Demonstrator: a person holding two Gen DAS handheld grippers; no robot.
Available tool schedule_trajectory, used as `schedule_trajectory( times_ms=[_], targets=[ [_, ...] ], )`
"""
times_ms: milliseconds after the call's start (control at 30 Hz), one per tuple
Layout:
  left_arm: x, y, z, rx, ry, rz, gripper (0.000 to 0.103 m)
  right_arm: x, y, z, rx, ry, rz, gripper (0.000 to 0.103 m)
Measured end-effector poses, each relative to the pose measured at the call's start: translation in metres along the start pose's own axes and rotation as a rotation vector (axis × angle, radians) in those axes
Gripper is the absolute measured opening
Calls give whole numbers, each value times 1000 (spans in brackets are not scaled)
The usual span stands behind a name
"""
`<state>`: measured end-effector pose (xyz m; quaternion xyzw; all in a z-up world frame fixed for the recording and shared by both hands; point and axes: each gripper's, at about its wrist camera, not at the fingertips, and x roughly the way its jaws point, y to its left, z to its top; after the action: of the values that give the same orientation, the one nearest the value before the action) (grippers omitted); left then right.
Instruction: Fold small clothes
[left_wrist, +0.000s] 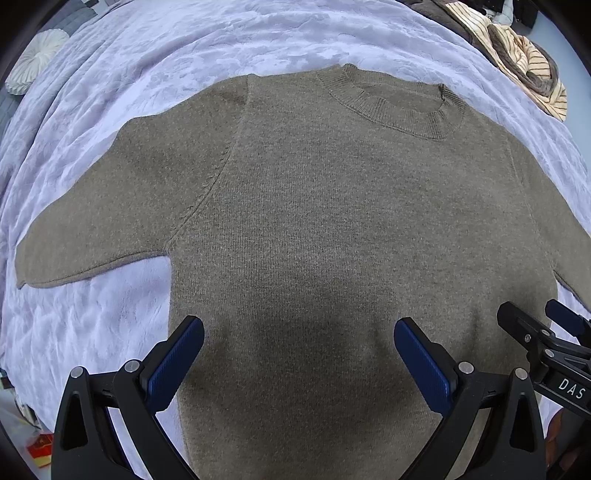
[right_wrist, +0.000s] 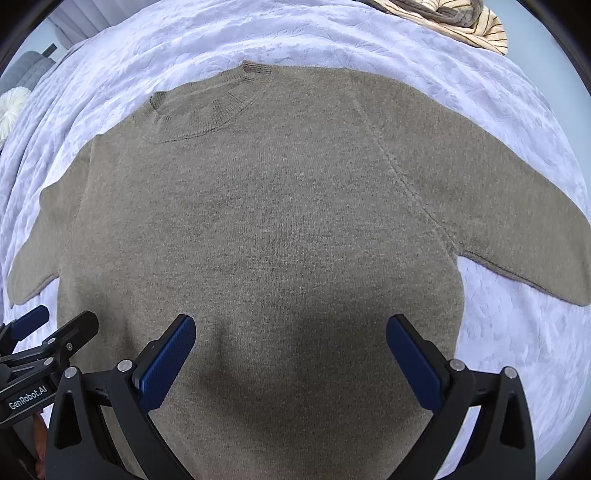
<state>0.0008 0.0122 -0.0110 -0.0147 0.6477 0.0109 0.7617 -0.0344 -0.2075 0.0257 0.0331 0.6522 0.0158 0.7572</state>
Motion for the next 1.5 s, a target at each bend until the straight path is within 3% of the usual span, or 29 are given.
schedule_trajectory(
  times_ms=[1500],
  targets=[
    [2,18,1,-12,6,0,103,8,18,6,-16,13,-9,103]
  ],
)
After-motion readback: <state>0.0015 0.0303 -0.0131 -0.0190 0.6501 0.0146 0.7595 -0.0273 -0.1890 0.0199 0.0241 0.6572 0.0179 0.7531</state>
